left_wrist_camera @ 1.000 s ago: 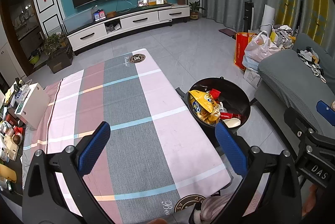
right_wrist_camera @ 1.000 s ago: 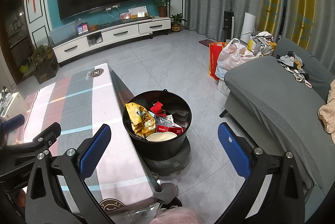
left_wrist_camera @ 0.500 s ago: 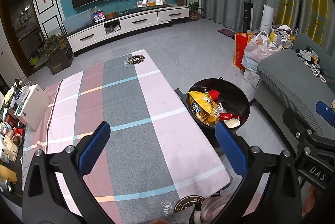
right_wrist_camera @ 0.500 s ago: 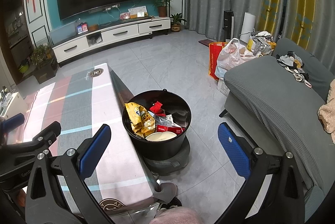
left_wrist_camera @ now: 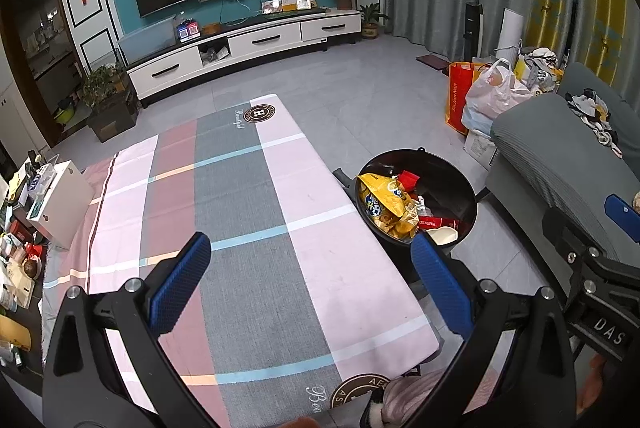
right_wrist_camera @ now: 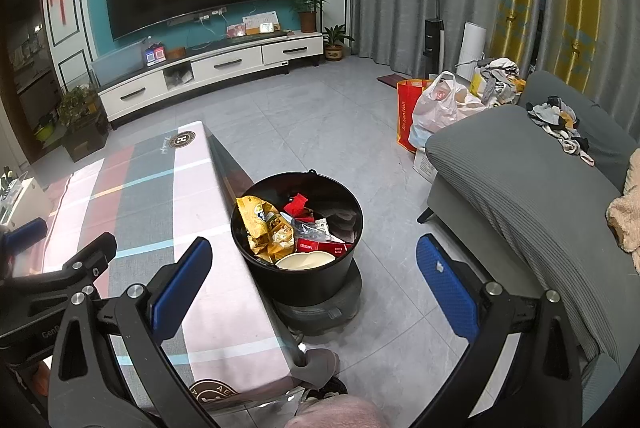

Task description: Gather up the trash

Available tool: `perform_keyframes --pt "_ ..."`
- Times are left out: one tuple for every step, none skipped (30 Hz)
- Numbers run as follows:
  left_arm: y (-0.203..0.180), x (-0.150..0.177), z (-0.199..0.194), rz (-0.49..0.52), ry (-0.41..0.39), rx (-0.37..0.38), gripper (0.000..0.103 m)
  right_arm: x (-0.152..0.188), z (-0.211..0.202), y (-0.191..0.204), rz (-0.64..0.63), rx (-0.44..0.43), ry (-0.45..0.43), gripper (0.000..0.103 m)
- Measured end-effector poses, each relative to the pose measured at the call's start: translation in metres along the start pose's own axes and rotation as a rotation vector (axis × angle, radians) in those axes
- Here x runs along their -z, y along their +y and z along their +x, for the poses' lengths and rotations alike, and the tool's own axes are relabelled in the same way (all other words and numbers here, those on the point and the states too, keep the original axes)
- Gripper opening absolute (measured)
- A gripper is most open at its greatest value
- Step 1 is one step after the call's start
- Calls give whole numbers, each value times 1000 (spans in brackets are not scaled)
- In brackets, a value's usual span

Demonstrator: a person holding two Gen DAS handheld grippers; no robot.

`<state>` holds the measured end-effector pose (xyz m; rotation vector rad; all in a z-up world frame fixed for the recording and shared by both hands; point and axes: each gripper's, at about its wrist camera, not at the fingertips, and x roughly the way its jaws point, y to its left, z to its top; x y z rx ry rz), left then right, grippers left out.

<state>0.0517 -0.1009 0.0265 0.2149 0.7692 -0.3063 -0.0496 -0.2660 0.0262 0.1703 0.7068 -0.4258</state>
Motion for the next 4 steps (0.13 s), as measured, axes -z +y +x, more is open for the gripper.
perform_keyframes --pt "0 0 0 0 1 1 100 0 0 0 1 0 0 100" --pt "0 0 0 0 2 2 100 0 0 0 1 -2 1 100" --pt "0 0 1 0 2 3 100 0 0 0 -2 -1 1 100" --pt "0 0 0 -1 2 2 100 0 0 0 -2 0 0 100"
